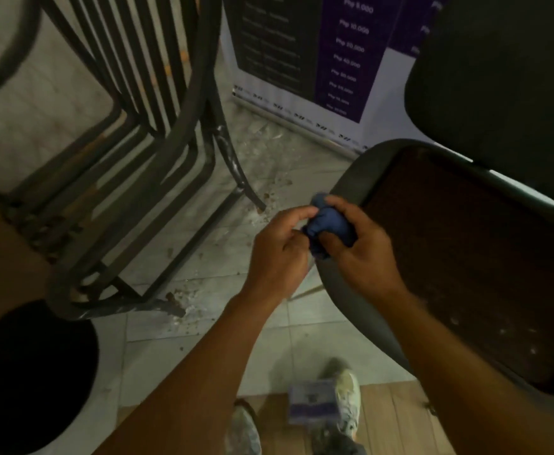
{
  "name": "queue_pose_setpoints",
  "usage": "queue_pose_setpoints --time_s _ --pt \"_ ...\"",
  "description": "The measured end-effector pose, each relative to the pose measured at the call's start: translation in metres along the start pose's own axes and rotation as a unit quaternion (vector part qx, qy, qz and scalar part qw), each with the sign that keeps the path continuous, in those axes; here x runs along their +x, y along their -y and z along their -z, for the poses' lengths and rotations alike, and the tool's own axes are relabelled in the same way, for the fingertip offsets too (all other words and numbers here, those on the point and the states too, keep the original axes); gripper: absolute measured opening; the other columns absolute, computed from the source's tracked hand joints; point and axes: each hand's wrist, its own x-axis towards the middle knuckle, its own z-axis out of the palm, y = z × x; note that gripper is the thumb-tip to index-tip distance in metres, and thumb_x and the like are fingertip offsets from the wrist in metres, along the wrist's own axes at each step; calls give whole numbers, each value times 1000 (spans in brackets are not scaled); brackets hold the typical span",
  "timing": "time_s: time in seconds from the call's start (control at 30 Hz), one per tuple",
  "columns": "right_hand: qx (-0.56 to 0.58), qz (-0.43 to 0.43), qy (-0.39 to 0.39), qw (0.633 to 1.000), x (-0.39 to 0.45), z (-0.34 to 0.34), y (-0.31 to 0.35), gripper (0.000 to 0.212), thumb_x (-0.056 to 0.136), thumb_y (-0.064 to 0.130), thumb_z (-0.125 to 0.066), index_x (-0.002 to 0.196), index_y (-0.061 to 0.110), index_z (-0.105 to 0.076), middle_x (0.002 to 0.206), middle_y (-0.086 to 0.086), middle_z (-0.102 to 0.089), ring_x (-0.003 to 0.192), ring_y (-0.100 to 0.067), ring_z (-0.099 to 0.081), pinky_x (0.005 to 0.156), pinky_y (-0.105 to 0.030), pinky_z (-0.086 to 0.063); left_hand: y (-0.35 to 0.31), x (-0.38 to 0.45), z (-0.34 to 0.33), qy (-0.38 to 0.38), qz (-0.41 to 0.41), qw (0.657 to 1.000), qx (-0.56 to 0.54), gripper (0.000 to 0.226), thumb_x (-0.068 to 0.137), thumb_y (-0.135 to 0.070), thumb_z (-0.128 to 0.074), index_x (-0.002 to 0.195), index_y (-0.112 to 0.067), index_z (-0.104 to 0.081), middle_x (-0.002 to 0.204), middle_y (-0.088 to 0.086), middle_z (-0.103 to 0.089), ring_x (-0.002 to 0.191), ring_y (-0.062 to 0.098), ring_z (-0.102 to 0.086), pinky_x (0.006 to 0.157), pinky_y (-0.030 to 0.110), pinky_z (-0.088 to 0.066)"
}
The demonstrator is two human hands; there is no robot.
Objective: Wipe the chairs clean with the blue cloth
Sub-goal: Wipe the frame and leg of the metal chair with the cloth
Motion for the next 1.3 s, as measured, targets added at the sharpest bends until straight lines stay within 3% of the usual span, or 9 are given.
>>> queue_pose_setpoints --time_s 0.1,0.23,0.37,0.53,0.73,0.83,1.0,1.17,1.3 --pt "-18 44 -58 997 21 -56 19 58 84 13 -67 136 20 -41 126 1 -59 107 -7 -58 92 -20 -48 0 10 41 -71 -128 973 179 38 91 -13 -49 129 -19 -52 128 6 -61 112 18 -59 95 29 -48" --pt "30 98 -121 987 68 -113 14 57 82 13 -66 133 19 -41 112 8 -57 92 5 -52 80 -5 -46 19 48 78 -131 -182 907 357 44 93 -17 -43 137 -14 -43 138 11 -53 123 25 -51 105 35 -39" --pt "80 172 -123 974 113 -158 -26 54 86 11 -62 135 17 -41 136 -6 -51 120 -15 -52 101 -39 -47 53 89 105 -189 -229 827 477 48 90 -22 -47 137 -13 -43 142 12 -48 132 27 -43 110 49 -35" --pt "88 250 -183 947 158 -196 -69 53 86 9 -58 135 19 -43 133 -5 -49 114 -5 -46 94 -10 -38 96 122 119 -264 -195 751 573 59 89 -29 -46 143 -11 -29 151 17 -33 140 32 -28 113 57 -25" --pt "119 301 -190 927 185 -221 -93 55 86 8 -55 137 18 -40 137 -12 -43 122 -24 -47 101 -45 -45 124 141 130 -335 -180 689 617 73 84 -35 -49 144 -7 -19 150 21 -29 138 37 -29 112 58 -22" --pt "119 312 -190 923 195 -226 -99 60 85 9 -56 141 17 -36 141 -12 -41 124 -23 -46 102 -43 -44 131 147 130 -358 -199 675 613 71 84 -35 -49 143 -4 -22 147 22 -35 133 39 -35 110 56 -27" --pt "134 317 -181 921 212 -229 -102 73 83 17 -60 145 19 -22 147 -7 -37 119 -4 -34 96 -19 -35 142 152 135 -382 -234 637 628 73 81 -35 -47 143 -4 -22 143 22 -38 128 40 -38 106 55 -28" --pt "102 333 -199 916 224 -228 -83 52 80 17 -62 131 14 -47 131 -9 -43 118 -20 -45 102 -36 -43 145 156 138 -388 -239 619 640 75 81 -36 -45 144 -4 -20 143 21 -37 127 38 -38 104 53 -30" --pt "112 354 -205 906 234 -227 -69 47 83 15 -61 128 10 -49 140 -13 -39 128 -24 -39 107 -31 -35 145 160 137 -396 -238 615 639 75 81 -35 -47 144 -5 -20 145 19 -37 129 38 -39 105 53 -30"
